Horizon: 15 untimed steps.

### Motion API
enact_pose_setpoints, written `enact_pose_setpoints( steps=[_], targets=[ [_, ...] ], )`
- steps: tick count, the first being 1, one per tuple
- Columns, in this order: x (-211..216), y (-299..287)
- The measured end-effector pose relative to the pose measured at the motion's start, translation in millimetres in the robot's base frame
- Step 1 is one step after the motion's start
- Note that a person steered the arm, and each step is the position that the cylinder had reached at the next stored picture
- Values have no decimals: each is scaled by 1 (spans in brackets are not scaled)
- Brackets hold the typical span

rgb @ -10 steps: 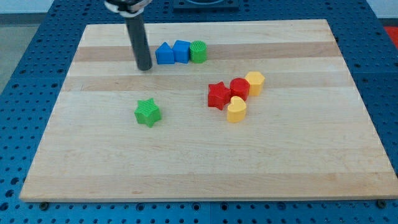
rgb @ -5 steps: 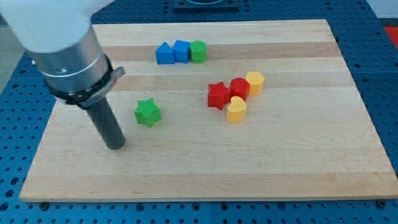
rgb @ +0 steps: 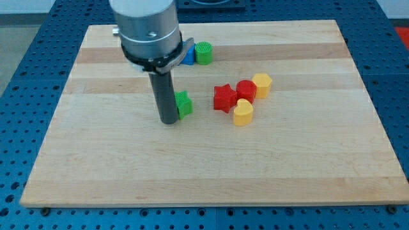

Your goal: Move the green star close to the green circle

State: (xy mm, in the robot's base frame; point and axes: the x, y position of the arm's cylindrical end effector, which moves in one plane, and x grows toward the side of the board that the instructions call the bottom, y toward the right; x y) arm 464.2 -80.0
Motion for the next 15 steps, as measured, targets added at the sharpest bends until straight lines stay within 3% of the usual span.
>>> enact_pose_setpoints(
  steps=[2,7,8,10,12,15],
  targets=[
    [-8,5],
    [-78,89],
    [-79,89],
    [-36,53],
    [-68,37],
    [-94,76]
  ],
)
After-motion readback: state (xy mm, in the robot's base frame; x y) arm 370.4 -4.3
